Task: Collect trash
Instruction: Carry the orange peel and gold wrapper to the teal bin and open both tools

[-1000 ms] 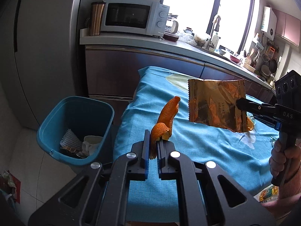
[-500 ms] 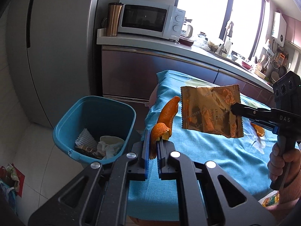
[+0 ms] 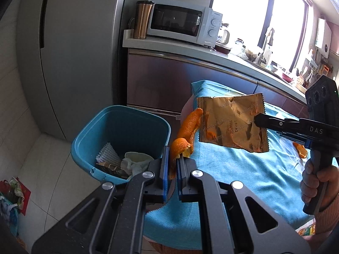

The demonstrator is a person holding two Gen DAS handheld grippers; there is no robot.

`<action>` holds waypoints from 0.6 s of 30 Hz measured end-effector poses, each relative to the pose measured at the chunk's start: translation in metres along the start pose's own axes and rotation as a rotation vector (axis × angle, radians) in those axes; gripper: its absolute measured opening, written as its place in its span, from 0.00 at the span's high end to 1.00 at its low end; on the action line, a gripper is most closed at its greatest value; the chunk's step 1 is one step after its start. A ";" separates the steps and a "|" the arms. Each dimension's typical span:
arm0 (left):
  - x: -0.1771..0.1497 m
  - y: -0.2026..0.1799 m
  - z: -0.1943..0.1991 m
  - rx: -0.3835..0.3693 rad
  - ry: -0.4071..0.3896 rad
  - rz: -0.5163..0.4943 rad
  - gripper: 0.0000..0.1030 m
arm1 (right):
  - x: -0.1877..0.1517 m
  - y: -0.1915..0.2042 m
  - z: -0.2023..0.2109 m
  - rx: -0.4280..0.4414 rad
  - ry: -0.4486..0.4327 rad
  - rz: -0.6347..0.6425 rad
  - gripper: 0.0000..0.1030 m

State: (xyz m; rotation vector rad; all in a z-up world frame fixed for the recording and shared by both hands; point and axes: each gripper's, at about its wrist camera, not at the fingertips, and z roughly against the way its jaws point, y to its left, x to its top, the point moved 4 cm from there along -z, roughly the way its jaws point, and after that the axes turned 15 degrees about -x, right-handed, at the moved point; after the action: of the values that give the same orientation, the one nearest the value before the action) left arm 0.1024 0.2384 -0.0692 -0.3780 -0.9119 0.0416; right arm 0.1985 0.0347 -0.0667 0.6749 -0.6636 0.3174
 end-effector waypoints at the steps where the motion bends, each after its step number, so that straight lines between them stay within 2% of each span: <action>1: 0.000 0.002 0.000 0.004 -0.001 0.003 0.93 | 0.000 0.000 -0.002 -0.001 0.003 0.001 0.98; 18: -0.001 0.033 -0.012 0.056 0.009 0.054 0.93 | 0.008 0.017 -0.040 -0.013 0.063 0.028 0.98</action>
State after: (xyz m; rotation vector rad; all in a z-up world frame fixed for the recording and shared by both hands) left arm 0.1151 0.2653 -0.0873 -0.3504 -0.8902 0.1147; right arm 0.2155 0.0744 -0.0773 0.6416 -0.6155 0.3589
